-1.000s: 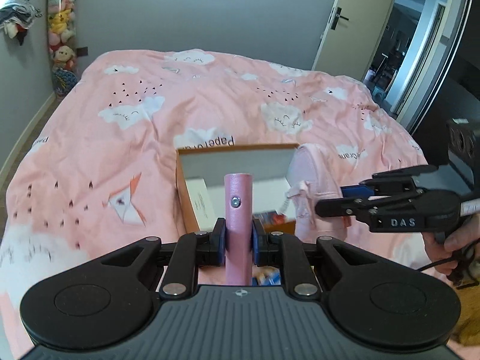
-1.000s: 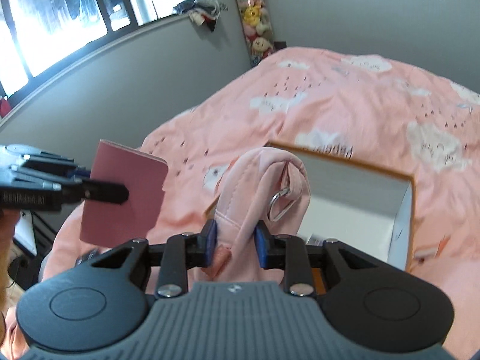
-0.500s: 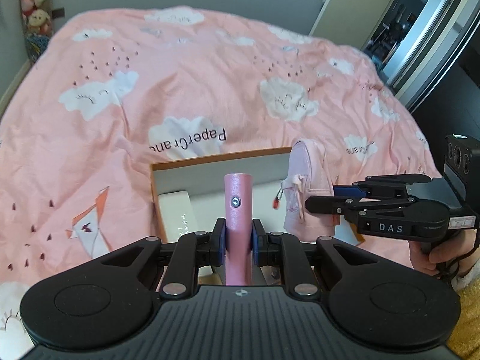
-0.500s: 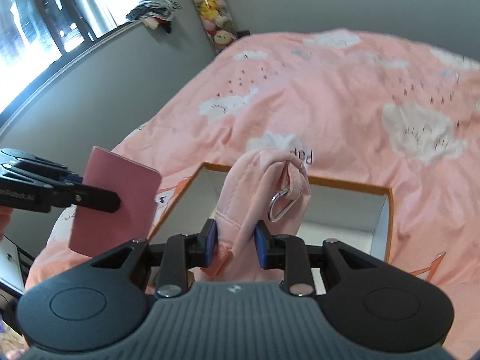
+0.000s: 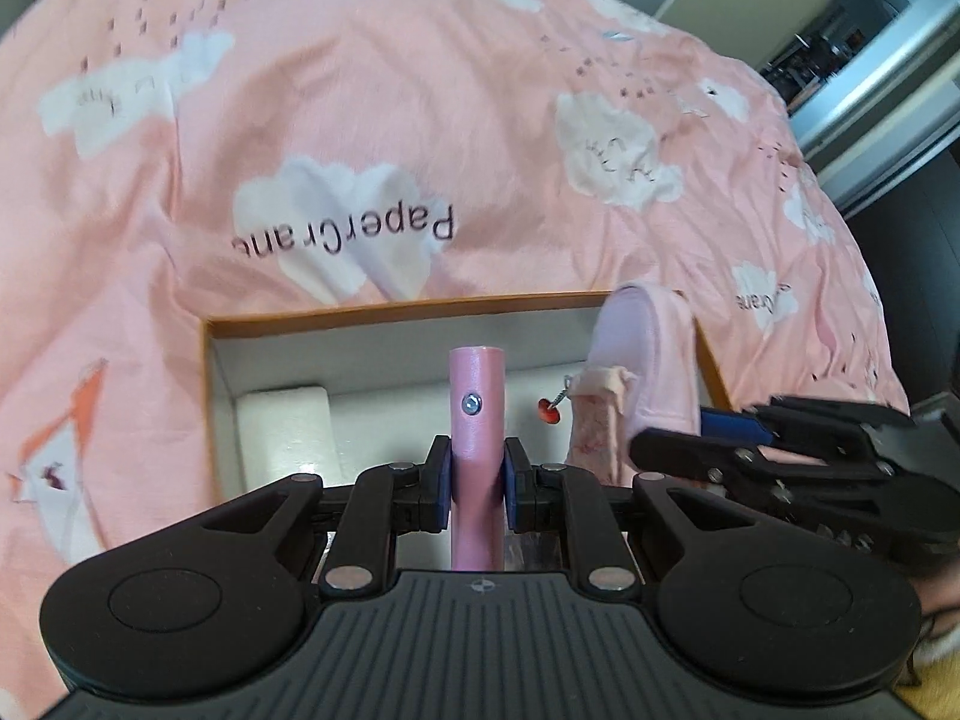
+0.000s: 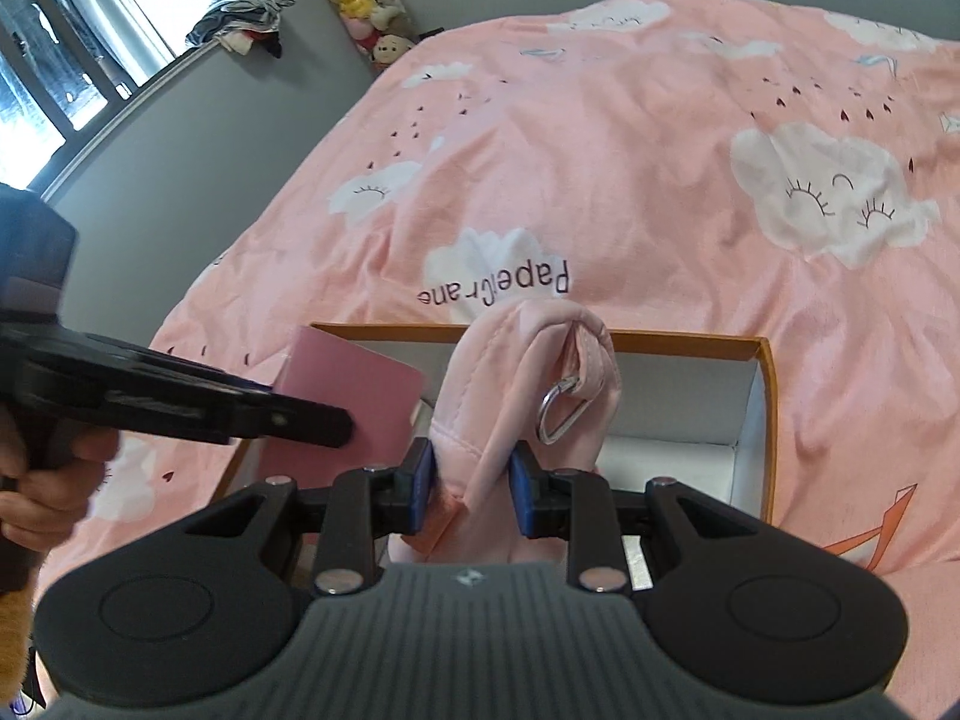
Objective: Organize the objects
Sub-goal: 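Carry the pink wallet and pink backpack over the orange box with both grippers, then lower the pink wallet into the orange box and open the left gripper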
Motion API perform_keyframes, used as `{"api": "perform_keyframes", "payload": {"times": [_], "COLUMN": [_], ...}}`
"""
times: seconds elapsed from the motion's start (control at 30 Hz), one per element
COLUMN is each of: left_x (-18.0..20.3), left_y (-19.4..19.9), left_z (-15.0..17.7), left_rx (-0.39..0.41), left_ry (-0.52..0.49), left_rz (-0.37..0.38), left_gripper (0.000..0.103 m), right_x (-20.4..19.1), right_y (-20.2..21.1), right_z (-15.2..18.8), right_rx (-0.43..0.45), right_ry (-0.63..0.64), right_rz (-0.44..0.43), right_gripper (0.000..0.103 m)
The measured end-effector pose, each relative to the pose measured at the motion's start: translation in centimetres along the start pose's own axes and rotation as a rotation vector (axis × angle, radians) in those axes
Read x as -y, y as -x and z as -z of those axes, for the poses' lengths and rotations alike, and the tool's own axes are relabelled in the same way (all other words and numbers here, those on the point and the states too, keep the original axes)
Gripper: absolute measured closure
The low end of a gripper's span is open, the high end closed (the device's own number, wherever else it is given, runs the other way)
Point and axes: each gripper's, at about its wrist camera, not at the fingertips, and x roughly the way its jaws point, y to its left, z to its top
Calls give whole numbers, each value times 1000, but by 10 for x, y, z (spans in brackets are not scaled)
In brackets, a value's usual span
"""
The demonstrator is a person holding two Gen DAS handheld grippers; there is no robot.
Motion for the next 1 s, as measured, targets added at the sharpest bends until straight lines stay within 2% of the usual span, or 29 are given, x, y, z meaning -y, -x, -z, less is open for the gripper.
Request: {"api": "perform_keyframes", "payload": {"times": [0.13, 0.37, 0.47, 0.6, 0.7, 0.8, 1.0], "left_x": [-12, -35, -38, -24, -17, -15, -7], "left_y": [-29, -67, -75, -71, -65, -54, -36], "left_z": [-1, 2, 3, 4, 5, 6, 2], "left_rx": [-50, -104, -126, -126, -126, -100, -41], "left_ry": [54, 122, 105, 0, -57, -98, -152], "left_rz": [61, 61, 42, -73, -152, -188, -236], "left_gripper": [85, 85, 83, 74, 72, 73, 80], "right_x": [8, 23, 24, 21, 20, 19, 13], "right_y": [-12, -30, -36, -39, -40, -39, -39], "right_z": [0, 3, 3, 3, 4, 4, 1], "right_rx": [-23, -60, -70, -77, -77, -72, -63], "right_ry": [-13, -57, -63, -55, -54, -53, -81], "right_rz": [2, -7, -13, -13, -12, -18, -77], "right_gripper": [74, 74, 74, 74, 74, 74, 74]}}
